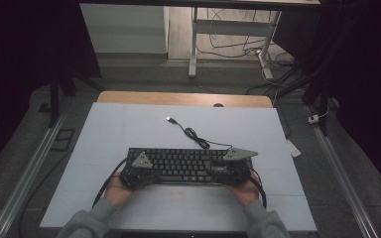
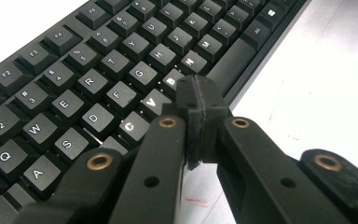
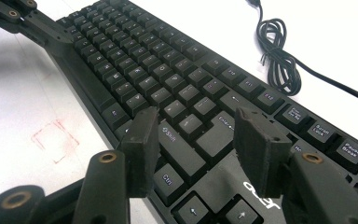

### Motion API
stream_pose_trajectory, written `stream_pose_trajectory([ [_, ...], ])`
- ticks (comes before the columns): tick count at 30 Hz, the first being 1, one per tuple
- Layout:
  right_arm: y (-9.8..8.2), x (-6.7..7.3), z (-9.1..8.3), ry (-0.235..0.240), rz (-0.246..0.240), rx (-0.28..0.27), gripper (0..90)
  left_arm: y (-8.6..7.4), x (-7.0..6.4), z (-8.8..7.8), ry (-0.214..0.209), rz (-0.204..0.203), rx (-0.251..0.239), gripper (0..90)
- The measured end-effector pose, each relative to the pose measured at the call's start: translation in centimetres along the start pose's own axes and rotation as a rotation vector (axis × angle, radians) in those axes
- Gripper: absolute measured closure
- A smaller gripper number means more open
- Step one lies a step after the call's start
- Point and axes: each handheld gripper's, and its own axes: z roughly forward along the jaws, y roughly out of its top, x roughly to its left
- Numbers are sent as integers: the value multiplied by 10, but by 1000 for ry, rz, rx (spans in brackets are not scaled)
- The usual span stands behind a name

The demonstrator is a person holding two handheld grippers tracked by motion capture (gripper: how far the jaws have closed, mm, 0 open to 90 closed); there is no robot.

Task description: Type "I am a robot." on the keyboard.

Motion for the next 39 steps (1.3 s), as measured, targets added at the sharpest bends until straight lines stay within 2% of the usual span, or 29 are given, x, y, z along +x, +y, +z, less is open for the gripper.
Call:
stream_pose_trajectory([
  [11,0,0,0,-4,-1,3,508,-2,0,10,21,13,41,887],
  [16,0,0,0,-5,-5,8,507,-2,-2,9,40,29,36,887],
  [19,0,0,0,0,-2,2,507,-1,-1,2,43,17,-1,887],
  [22,0,0,0,-9,-1,2,508,-1,2,-7,39,-11,-44,886],
  [27,0,0,-1,-2,0,-2,508,-4,6,-20,36,-38,-76,880],
  [30,0,-1,-1,-6,0,0,508,-7,10,-26,31,-60,-93,828],
  [35,0,-1,-1,-4,1,-3,508,-11,15,-32,49,-93,-116,638],
  [39,0,-1,-1,-3,0,-3,508,-14,17,-35,51,-115,-122,564],
])
